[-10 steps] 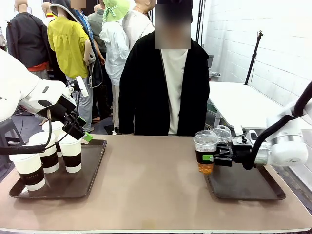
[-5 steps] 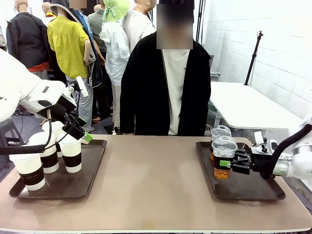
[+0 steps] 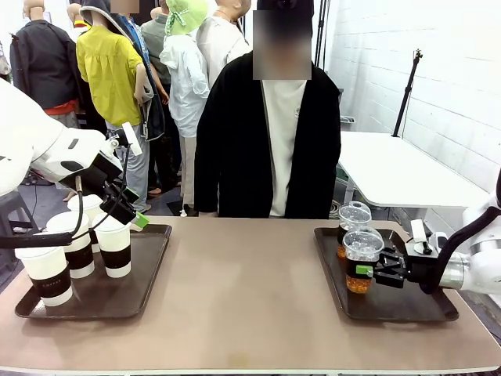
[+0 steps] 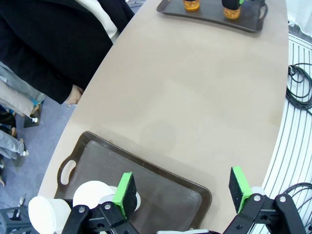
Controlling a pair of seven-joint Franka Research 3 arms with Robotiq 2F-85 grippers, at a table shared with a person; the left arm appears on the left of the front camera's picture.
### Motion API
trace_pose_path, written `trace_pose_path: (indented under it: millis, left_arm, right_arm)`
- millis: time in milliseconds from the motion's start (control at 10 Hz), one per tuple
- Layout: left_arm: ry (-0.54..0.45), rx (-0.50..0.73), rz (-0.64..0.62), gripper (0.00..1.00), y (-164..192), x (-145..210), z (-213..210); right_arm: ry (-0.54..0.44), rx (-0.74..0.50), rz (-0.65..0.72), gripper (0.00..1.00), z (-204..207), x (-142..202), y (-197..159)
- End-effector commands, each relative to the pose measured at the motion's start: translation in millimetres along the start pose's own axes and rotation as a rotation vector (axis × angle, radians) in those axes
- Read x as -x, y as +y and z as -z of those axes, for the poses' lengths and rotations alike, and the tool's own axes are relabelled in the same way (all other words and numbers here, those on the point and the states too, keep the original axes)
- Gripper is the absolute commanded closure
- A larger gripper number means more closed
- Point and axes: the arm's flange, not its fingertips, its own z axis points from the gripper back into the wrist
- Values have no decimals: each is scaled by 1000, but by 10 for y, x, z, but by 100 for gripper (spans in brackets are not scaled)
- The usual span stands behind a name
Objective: Distribute the coffee onto the tray.
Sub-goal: Pick up another iced Americano from the middle of the table and place it on the right Handle tray.
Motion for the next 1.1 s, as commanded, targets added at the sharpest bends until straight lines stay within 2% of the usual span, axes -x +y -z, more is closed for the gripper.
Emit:
trace_pose_path:
  millis: [0, 1000]
  left_arm:
    - [-12, 20, 11, 0, 24, 23, 2]
    - [-12, 20, 11, 0, 24, 23, 2]
  right_arm:
    - [-48, -14, -35, 38, -37, 196, 30]
    - [-26, -30, 14, 38, 73, 371, -66]
